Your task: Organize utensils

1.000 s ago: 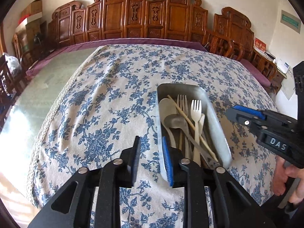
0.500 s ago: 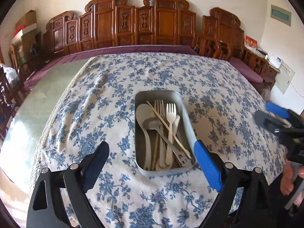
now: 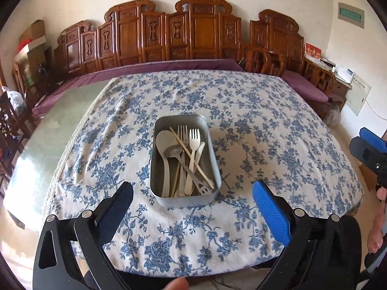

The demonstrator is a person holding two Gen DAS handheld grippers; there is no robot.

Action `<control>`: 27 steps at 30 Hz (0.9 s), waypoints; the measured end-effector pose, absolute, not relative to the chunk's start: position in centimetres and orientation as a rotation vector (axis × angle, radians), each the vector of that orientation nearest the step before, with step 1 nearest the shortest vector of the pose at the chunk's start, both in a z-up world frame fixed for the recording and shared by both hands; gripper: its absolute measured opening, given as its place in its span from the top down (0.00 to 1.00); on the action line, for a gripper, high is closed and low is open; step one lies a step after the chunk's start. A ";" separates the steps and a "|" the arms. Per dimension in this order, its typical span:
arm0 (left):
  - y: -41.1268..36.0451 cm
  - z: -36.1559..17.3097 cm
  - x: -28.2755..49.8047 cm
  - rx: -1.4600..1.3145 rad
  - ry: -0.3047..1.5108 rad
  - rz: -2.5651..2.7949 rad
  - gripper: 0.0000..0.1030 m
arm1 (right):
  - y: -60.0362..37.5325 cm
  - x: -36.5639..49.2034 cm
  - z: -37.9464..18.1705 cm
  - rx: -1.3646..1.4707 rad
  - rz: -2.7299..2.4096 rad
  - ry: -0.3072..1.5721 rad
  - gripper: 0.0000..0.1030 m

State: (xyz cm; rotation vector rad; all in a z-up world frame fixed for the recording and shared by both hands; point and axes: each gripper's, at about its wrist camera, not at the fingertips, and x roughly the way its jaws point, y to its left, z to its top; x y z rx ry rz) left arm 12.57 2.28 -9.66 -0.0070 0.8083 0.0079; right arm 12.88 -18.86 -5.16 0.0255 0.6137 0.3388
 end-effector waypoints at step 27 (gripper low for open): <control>-1.5 0.8 6.2 -0.001 0.523 -0.031 0.08 | -21.4 7.4 2.3 0.018 0.295 0.408 0.02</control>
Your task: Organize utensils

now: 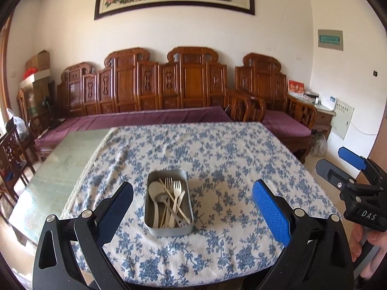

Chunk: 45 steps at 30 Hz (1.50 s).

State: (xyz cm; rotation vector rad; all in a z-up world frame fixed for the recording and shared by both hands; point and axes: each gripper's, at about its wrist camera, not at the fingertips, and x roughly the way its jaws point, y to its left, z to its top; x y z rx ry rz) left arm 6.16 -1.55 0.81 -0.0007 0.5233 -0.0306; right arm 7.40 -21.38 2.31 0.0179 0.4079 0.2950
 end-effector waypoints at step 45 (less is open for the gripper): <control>-1.4 3.4 4.0 -0.005 0.441 -0.013 0.07 | -21.6 6.1 3.9 0.028 0.299 0.355 0.02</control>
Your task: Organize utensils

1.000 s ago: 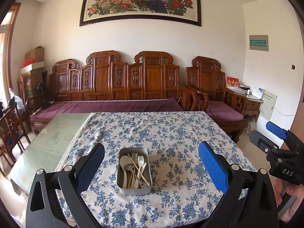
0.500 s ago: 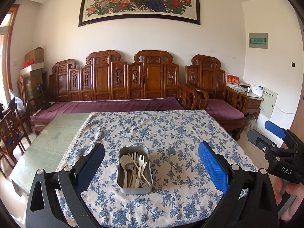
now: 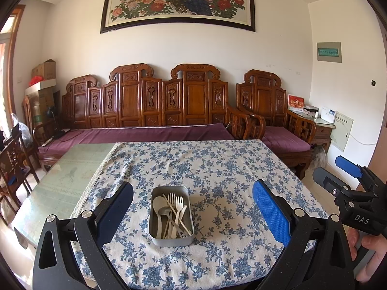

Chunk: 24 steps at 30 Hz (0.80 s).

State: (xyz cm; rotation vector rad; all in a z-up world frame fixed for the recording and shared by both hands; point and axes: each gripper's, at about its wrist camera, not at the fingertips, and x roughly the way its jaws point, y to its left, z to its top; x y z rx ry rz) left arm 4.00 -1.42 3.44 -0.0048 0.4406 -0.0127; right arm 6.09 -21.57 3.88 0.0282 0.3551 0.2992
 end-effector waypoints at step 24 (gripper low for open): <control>-1.8 3.7 3.4 0.006 0.421 -0.013 0.07 | -21.5 6.0 4.0 0.034 0.304 0.350 0.02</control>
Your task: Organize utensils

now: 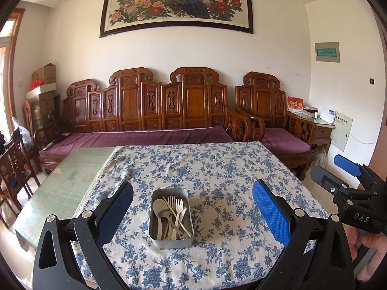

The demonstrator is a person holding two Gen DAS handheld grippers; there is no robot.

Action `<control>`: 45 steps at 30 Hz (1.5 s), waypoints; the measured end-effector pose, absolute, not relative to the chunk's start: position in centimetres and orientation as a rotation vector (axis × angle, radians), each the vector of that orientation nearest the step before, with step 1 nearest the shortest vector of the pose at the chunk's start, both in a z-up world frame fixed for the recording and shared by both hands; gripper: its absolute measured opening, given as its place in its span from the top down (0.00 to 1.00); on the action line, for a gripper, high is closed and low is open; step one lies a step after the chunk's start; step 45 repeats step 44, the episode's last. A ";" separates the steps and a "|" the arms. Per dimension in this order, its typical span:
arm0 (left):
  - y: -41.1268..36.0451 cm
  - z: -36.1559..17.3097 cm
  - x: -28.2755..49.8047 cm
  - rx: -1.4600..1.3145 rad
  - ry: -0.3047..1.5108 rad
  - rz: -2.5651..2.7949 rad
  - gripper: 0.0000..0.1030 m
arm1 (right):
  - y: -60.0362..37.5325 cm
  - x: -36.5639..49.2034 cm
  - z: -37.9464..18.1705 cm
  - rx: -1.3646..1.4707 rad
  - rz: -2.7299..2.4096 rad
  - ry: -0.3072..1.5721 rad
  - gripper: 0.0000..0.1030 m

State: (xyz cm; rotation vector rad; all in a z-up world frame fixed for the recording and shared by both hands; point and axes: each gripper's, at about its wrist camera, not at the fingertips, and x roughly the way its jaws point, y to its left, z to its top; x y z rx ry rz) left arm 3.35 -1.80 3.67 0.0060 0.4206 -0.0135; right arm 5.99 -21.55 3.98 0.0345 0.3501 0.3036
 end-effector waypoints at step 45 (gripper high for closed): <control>-1.8 3.3 3.9 0.005 0.440 -0.001 0.07 | -22.1 6.1 3.8 0.040 0.301 0.355 0.02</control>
